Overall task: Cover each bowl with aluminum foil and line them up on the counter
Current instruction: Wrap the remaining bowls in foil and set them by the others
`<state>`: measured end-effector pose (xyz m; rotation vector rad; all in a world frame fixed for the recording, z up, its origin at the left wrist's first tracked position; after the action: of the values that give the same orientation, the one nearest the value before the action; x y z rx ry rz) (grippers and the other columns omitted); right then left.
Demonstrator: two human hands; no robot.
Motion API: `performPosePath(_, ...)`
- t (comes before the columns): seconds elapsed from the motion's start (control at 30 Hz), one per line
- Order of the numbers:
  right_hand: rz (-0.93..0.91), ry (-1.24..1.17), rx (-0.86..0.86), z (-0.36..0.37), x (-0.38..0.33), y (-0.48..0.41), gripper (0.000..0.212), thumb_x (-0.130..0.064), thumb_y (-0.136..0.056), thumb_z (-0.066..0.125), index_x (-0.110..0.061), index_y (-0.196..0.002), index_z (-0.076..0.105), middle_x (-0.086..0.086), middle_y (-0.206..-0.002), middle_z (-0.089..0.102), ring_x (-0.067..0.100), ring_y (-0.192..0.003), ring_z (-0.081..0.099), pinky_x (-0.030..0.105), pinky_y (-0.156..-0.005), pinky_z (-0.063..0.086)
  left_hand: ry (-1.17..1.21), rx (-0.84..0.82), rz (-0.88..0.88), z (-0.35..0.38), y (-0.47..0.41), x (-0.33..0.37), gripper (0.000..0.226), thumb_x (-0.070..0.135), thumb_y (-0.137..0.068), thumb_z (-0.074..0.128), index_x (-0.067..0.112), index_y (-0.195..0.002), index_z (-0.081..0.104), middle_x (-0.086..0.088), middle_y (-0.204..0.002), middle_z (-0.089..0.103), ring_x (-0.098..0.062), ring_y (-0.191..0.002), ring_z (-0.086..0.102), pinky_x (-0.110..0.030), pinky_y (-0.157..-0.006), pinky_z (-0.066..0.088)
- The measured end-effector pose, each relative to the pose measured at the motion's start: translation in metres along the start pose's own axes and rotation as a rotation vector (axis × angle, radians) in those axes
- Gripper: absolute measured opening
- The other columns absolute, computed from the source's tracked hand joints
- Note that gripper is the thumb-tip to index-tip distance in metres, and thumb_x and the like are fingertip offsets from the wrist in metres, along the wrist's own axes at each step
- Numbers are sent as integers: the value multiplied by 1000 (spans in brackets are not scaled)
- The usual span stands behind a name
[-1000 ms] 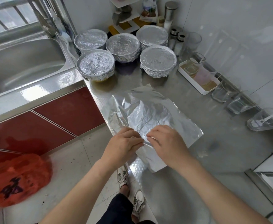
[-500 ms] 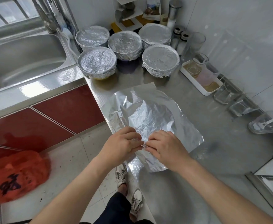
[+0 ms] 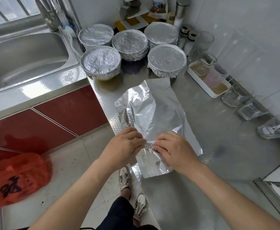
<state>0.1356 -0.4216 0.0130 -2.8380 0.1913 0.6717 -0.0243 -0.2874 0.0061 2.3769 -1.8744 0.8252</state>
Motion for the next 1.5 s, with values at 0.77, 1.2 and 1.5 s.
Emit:
performPosePath(0.77, 1125, -833, 267, -37, 87, -4, 43, -3, -82, 72, -10, -123, 59, 11, -79, 67, 23, -74, 62, 36, -80, 51, 110, -28, -93, 10, -13, 7, 33, 52, -86, 58, 27, -93, 79, 9, -83, 63, -10, -82, 51, -17, -74, 39)
performPosePath(1.2, 836, 38, 209, -47, 69, -15, 37, -19, -86, 65, -18, -122, 59, 9, -103, 61, 33, -103, 53, 42, -83, 43, -47, 32, 156, 17, -8, 4, 13, 25, -90, 68, 14, -92, 76, 1, -86, 67, -20, -78, 59, -30, -66, 51)
performPosePath(1.5, 272, 86, 218, -37, 21, -22, 20, -16, -79, 58, -18, -92, 73, 1, -90, 62, 27, -86, 57, 40, -73, 49, -68, 68, -98, 50, -47, 58, 26, 34, -89, 54, 20, -72, 68, 4, -67, 60, -20, -64, 55, -29, -54, 44)
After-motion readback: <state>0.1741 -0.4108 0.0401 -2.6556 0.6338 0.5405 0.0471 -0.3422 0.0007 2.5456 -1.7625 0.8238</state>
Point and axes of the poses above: each hand's wrist, its own y-axis away from the middle knuckle, its own z-axis out of the palm, x = y × z, the point moved 1 cm from there along -y, towards the middle knuckle
